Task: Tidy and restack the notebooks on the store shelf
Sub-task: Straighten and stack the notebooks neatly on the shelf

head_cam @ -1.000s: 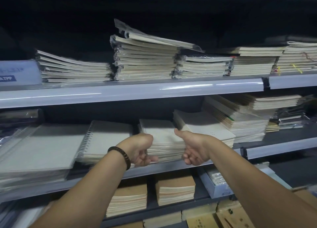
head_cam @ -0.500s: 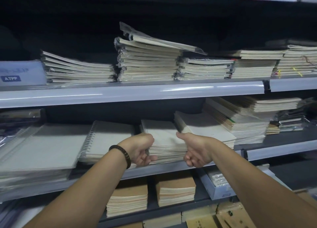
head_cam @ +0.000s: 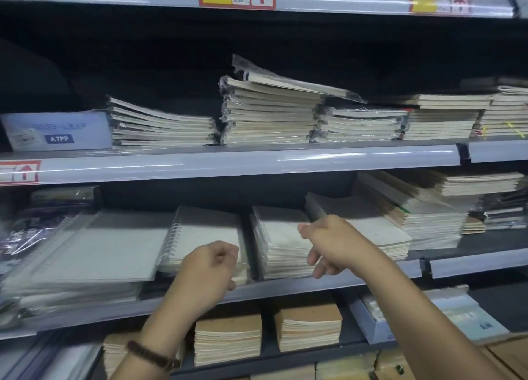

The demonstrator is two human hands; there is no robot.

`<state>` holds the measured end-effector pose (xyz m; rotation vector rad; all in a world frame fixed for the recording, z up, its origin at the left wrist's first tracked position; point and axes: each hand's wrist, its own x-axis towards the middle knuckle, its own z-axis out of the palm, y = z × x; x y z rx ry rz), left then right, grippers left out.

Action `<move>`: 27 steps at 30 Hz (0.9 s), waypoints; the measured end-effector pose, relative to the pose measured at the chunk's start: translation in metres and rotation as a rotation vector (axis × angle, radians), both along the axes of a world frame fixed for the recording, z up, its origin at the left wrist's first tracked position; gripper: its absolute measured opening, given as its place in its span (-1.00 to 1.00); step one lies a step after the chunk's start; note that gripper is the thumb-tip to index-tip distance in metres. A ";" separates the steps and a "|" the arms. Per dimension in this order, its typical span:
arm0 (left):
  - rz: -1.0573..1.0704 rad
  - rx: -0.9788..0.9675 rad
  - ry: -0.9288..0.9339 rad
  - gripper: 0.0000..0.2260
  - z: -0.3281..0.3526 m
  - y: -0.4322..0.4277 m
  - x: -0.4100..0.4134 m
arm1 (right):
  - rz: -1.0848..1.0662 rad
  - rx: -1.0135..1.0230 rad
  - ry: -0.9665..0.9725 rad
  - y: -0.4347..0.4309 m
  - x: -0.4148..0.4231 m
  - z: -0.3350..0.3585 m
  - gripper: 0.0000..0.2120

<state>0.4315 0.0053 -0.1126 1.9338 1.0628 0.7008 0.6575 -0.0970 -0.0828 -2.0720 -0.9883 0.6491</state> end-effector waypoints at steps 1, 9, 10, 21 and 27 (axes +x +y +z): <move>0.018 0.016 -0.040 -0.84 -0.004 -0.004 -0.012 | 0.009 0.037 0.024 -0.001 -0.009 -0.002 -0.63; 0.252 -0.070 -0.151 -0.82 -0.041 0.002 -0.075 | -0.010 0.240 0.235 0.011 -0.081 -0.060 -0.90; 0.263 -0.126 -0.163 -0.70 -0.045 0.005 -0.077 | -0.011 0.236 0.249 0.015 -0.089 -0.069 -0.86; 0.215 -0.144 -0.273 -0.62 -0.054 0.008 -0.052 | -0.047 0.268 0.424 0.062 -0.117 -0.097 -0.54; 0.269 -0.056 -0.295 -0.59 -0.063 0.020 -0.041 | -0.021 0.262 0.384 0.068 -0.124 -0.092 -0.75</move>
